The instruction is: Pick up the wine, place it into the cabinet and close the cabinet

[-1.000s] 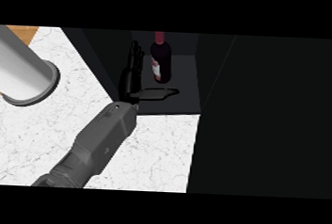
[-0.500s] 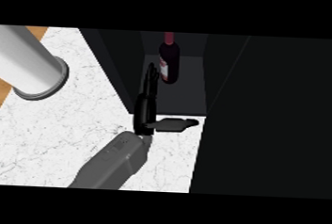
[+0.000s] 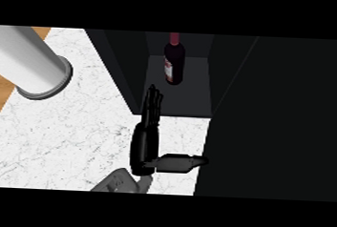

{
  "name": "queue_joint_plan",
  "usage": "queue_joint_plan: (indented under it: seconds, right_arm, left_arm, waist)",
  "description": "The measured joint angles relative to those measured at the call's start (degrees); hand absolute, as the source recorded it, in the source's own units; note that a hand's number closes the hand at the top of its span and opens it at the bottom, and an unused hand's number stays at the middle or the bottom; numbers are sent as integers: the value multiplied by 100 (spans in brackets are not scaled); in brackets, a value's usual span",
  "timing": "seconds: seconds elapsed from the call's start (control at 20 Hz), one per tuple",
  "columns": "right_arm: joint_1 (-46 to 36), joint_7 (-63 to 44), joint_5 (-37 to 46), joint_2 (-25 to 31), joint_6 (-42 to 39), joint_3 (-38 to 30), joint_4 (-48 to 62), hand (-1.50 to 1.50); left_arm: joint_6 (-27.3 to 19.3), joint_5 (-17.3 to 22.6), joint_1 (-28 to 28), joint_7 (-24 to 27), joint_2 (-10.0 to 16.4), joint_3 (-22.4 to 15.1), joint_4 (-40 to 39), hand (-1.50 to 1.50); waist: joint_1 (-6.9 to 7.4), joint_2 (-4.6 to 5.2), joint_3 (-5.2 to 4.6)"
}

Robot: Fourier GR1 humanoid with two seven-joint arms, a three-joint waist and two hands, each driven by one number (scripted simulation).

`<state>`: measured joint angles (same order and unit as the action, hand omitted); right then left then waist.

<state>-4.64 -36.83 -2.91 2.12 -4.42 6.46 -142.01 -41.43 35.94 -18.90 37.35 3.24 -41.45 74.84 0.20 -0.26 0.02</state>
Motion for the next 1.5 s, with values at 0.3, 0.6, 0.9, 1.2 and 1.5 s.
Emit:
queue_joint_plan:
  seconds: [0.3, 0.6, 0.9, 1.2, 1.5]
  right_arm:
    - [114, 75, 10, -34, -15, 58, -4, -150]
    - [-11, -147, -77, 67, -127, 6, -25, -150]
    - [191, -171, -184, 33, -367, 274, 31, 150]
    - [402, -35, -223, 116, -682, 466, 40, 150]
    - [628, -406, -299, -64, -661, 1055, -6, 150]
  left_arm:
    - [-441, -457, 844, -380, 394, -249, 1249, -150]
    - [-357, -673, 1542, -467, 853, -387, 2282, -150]
    - [-49, -756, 1975, -677, 1472, -435, 3078, -150]
    - [746, -566, 2660, -503, 2205, -170, 3640, -150]
    - [1173, -275, 2977, -614, 2762, 424, 4111, -150]
  waist:
    - [-2, 6, 0]
    - [-3, 7, -1]
    - [-8, 10, 2]
    - [-5, 12, 0]
    - [-9, 7, -3]
